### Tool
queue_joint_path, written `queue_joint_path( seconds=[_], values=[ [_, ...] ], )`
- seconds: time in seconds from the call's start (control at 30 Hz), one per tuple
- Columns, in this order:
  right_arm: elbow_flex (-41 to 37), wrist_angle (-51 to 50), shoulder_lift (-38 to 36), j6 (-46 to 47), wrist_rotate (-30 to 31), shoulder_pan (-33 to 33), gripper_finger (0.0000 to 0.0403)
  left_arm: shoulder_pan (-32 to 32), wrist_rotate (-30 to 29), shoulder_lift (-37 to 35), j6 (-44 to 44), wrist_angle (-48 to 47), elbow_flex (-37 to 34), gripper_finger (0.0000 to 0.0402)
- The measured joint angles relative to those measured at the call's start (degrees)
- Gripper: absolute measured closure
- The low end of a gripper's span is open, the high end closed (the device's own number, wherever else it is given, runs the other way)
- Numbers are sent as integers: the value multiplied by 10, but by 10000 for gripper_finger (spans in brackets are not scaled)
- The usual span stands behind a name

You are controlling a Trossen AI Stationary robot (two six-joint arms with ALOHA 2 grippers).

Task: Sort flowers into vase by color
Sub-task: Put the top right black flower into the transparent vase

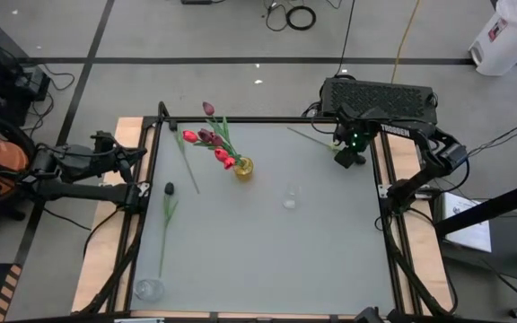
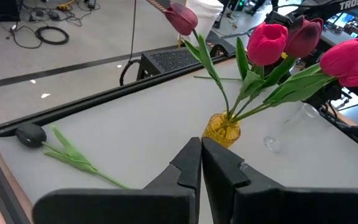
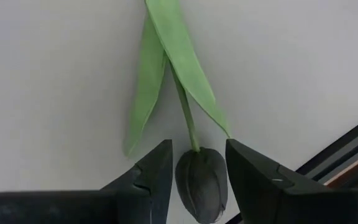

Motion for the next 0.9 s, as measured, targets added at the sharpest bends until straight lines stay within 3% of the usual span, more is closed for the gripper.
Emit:
queue_joint_path(
  seconds=[0.9],
  values=[
    [0, -15, 0, 42, -28, 1, 261, 0, 0, 0, 0, 0, 0, 381]
  ],
)
